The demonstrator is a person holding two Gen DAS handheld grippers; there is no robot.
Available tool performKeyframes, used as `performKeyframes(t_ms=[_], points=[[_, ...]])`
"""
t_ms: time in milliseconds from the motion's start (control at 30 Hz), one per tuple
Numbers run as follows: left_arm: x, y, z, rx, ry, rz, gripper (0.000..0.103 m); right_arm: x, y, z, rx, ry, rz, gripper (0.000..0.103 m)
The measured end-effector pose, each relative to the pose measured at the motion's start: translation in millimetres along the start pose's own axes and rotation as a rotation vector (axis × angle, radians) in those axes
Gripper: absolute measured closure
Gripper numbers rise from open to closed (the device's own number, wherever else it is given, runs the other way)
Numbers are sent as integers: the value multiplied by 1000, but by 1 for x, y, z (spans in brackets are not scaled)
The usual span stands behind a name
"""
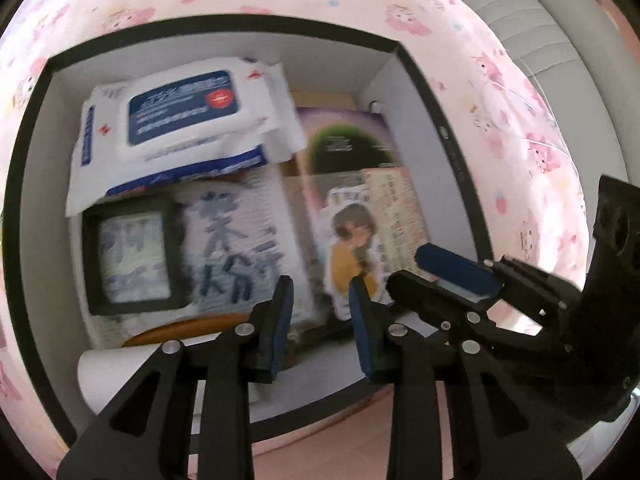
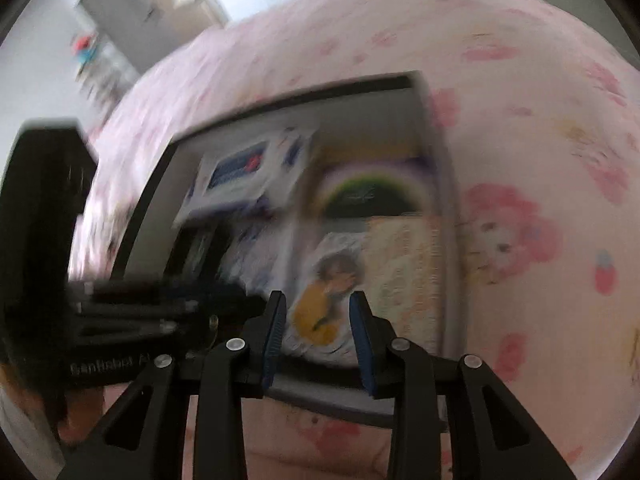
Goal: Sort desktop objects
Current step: 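Lower the photo card into the box beside the wipes pack, then open the right gripper and lift it out of the box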
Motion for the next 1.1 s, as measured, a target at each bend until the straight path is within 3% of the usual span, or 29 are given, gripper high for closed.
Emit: performKeyframes(t_ms=[67, 233, 367, 533, 733, 1033, 1100], points=[[2, 1, -3, 7, 0, 8, 73, -4, -1, -2, 82, 72, -48, 74], [9, 7, -1, 0, 43, 24, 66, -20, 6, 7, 167, 107, -195, 72], [18, 19, -11, 3, 66, 23, 66, -27, 7, 1, 239, 178, -236, 64], [22, 19, -23, 17, 101, 46, 64, -20, 1, -16, 184, 64, -247, 63], [3, -1, -11, 14, 79, 44, 64, -44, 9, -5, 159, 35, -335, 68], [-3, -3, -12, 14, 83, 37, 64, -55, -35, 5, 185, 156, -222, 70], [0, -2, -12, 13, 91, 47, 64, -55, -45, 7, 147, 142, -193, 70]])
Point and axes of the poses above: each gripper's, at about its wrist camera, not at the fingertips, and x roughly against the way its jaws point, z to its right, y to its underside, the point moved 10 cm from there along -x, roughly the way its jaws point, and after that the axes turned 2 degrees about y, right-handed, at the moved point
